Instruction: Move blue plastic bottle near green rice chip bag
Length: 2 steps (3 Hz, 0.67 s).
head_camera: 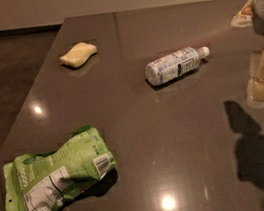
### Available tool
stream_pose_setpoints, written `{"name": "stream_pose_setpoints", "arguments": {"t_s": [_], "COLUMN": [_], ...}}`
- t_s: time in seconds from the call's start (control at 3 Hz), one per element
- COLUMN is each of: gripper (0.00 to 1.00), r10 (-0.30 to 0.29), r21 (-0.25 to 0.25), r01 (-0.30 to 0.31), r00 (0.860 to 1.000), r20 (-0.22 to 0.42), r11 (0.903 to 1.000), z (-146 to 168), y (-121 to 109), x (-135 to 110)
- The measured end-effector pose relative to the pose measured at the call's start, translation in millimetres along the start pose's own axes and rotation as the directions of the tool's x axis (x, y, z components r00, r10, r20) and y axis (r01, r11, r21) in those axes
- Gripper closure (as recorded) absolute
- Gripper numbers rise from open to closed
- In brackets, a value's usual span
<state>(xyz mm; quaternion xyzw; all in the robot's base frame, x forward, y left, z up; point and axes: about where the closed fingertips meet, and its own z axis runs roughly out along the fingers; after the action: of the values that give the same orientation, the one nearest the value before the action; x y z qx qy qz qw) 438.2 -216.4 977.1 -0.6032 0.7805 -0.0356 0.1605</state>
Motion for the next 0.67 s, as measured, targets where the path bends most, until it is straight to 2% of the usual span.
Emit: {"name": "stream_pose_setpoints", "arguments": {"t_s": [0.33,0.67], "gripper": [0.00,0.00], "r10": [0.000,0.006], "r21": [0.000,-0.015], "r01": [0.000,-0.005], "r00": [1.000,1.000], "r20": [0.000,0.025], "r11": [1.0000,0.9999], "z": [0,11], "y": [0,-15], "x": [0,-10]}}
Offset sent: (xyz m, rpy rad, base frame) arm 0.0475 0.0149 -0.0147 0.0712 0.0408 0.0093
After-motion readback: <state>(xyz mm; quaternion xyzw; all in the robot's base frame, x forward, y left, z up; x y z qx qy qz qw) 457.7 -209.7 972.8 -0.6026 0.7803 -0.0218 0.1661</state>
